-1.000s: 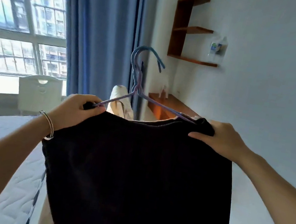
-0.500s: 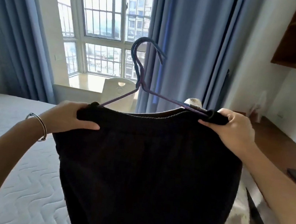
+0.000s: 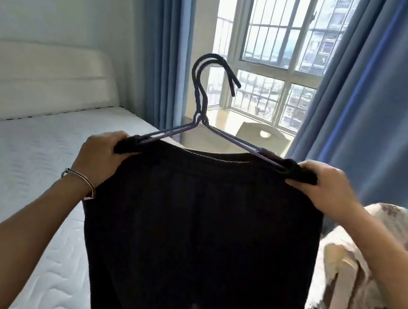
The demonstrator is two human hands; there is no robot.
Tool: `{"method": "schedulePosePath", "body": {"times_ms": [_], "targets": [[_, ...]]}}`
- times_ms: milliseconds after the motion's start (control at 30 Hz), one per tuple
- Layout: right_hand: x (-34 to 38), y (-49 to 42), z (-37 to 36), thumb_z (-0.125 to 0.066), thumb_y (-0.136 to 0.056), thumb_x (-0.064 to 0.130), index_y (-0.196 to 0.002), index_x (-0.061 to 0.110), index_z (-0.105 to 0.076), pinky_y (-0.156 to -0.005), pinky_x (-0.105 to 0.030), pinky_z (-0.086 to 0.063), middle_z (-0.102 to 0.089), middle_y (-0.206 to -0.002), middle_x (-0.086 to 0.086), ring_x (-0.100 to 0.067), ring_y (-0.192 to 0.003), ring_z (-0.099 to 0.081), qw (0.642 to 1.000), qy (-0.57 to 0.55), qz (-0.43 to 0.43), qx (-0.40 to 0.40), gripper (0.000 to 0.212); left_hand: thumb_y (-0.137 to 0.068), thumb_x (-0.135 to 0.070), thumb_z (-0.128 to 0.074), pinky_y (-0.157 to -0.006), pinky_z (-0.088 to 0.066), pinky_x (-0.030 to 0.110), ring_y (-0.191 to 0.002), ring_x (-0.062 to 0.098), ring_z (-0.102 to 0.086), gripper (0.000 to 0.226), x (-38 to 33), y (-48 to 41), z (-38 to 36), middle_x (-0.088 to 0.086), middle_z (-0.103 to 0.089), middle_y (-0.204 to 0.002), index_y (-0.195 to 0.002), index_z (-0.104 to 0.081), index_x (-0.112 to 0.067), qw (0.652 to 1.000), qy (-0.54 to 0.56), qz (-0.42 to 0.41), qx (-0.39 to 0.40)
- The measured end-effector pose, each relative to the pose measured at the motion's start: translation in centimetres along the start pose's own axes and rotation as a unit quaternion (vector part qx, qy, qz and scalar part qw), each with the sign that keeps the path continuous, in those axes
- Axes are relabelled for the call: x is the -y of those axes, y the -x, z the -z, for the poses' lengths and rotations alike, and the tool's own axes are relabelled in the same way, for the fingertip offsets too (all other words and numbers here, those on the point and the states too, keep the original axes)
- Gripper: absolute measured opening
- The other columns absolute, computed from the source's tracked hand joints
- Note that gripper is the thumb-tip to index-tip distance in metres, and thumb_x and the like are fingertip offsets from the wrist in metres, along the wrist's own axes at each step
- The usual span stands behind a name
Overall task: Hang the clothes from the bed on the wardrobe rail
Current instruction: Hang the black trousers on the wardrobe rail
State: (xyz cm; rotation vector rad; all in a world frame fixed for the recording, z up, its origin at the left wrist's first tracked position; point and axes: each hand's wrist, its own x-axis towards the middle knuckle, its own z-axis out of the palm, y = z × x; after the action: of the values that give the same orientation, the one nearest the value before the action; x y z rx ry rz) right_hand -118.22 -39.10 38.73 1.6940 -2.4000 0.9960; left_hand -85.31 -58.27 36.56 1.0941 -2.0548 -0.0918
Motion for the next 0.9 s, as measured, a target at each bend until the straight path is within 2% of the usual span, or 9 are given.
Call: {"method": "schedulePosePath", "body": {"times_ms": [67, 133, 267, 367, 467, 600, 700, 800, 900], "targets": [[-0.6, -3.2, -1.1, -0.068, -0.081, 0.02, -0.097, 0.01, -0.069, -0.072, -0.026, -0.033, -0.065, -0.09, -0.012, -0.03, -0.091, -0.058, 0.999, 0.008, 0.038, -0.027, 0.019, -0.08, -0.025, -0.067, -0.072, -0.039, 0.031, -0.083, 0.035, -0.062, 0.028, 0.0, -1.3, 0.1, 0.02, -0.069, -0.089, -0.097, -0.067, -0.002, 0.999, -0.021, 0.014, -0.024], [-0.2, -6.9, -2.1, -0.066, -0.083, 0.019, -0.099, 0.009, -0.069, -0.071, -0.025, -0.031, -0.067, -0.096, -0.014, -0.031, -0.096, -0.059, 0.996, 0.014, 0.062, -0.061, 0.019, -0.081, -0.024, -0.067, -0.075, -0.041, 0.034, -0.086, 0.036, -0.062, 0.029, 0.2, -3.2, 0.2, 0.022, -0.069, -0.091, -0.099, -0.066, -0.001, 0.998, -0.037, 0.021, -0.055], [0.9, -14.7, -5.0, -0.066, -0.083, 0.026, -0.095, 0.01, -0.067, -0.073, -0.029, -0.033, -0.068, -0.096, -0.014, -0.033, -0.098, -0.058, 0.99, 0.015, 0.083, -0.113, 0.019, -0.082, -0.027, -0.065, -0.079, -0.044, 0.04, -0.09, 0.039, -0.061, 0.033, 2.4, -8.1, -0.2, 0.024, -0.068, -0.095, -0.101, -0.065, 0.0, 0.991, -0.082, 0.027, -0.107], [1.4, -19.7, -8.1, -0.064, -0.084, 0.033, -0.096, 0.02, -0.067, -0.085, -0.036, -0.038, -0.065, -0.092, -0.005, -0.03, -0.112, -0.049, 0.991, 0.01, 0.059, -0.123, 0.018, -0.083, -0.029, -0.064, -0.081, -0.047, 0.044, -0.091, 0.039, -0.061, 0.034, 5.3, -11.5, -2.1, 0.022, -0.068, -0.097, -0.102, -0.065, -0.002, 0.986, -0.105, 0.048, -0.123], [2.4, -24.7, -11.5, -0.059, -0.086, 0.035, -0.098, 0.026, -0.068, -0.095, -0.039, -0.03, -0.069, -0.095, -0.005, -0.027, -0.118, -0.04, 0.992, 0.03, 0.042, -0.115, 0.017, -0.083, -0.031, -0.063, -0.078, -0.049, 0.044, -0.088, 0.038, -0.061, 0.032, 8.4, -14.4, -4.1, 0.02, -0.068, -0.094, -0.1, -0.065, -0.004, 0.983, -0.107, 0.075, -0.13], [5.3, -31.1, -14.3, -0.057, -0.088, 0.031, -0.102, 0.026, -0.067, -0.098, -0.04, -0.03, -0.068, -0.11, -0.004, -0.029, -0.114, -0.05, 0.992, 0.018, 0.042, -0.117, 0.018, -0.081, -0.041, -0.063, -0.083, -0.04, 0.044, -0.102, 0.038, -0.05, 0.039, 11.1, -18.4, -4.8, 0.012, -0.067, -0.107, -0.103, -0.068, -0.01, 0.957, -0.192, 0.128, -0.176], [8.0, -35.2, -15.6, -0.058, -0.087, 0.027, -0.107, 0.027, -0.066, -0.092, -0.038, -0.039, -0.065, -0.116, -0.005, -0.032, -0.111, -0.056, 0.993, -0.026, 0.026, -0.111, 0.022, -0.077, -0.046, -0.065, -0.089, -0.033, 0.044, -0.112, 0.038, -0.04, 0.042, 12.5, -21.4, -4.5, 0.007, -0.061, -0.117, -0.103, -0.069, -0.013, 0.945, -0.199, 0.166, -0.2], [10.0, -39.0, -17.6, -0.059, -0.086, 0.027, -0.107, 0.027, -0.066, -0.085, -0.037, -0.042, -0.064, -0.117, -0.005, -0.032, -0.111, -0.056, 0.993, -0.058, 0.031, -0.102, 0.022, -0.077, -0.045, -0.065, -0.091, -0.033, 0.044, -0.113, 0.037, -0.04, 0.043, 14.7, -24.0, -4.3, 0.009, -0.058, -0.117, -0.108, -0.068, -0.017, 0.942, -0.196, 0.196, -0.191], [11.6, -42.3, -19.9, -0.059, -0.085, 0.027, -0.106, 0.025, -0.066, -0.087, -0.037, -0.042, -0.064, -0.115, -0.004, -0.031, -0.11, -0.056, 0.99, -0.102, 0.034, -0.094, 0.022, -0.079, -0.044, -0.064, -0.09, -0.036, 0.044, -0.113, 0.037, -0.043, 0.04, 16.9, -26.2, -4.4, 0.01, -0.058, -0.116, -0.11, -0.067, -0.019, 0.936, -0.199, 0.22, -0.189]]}}
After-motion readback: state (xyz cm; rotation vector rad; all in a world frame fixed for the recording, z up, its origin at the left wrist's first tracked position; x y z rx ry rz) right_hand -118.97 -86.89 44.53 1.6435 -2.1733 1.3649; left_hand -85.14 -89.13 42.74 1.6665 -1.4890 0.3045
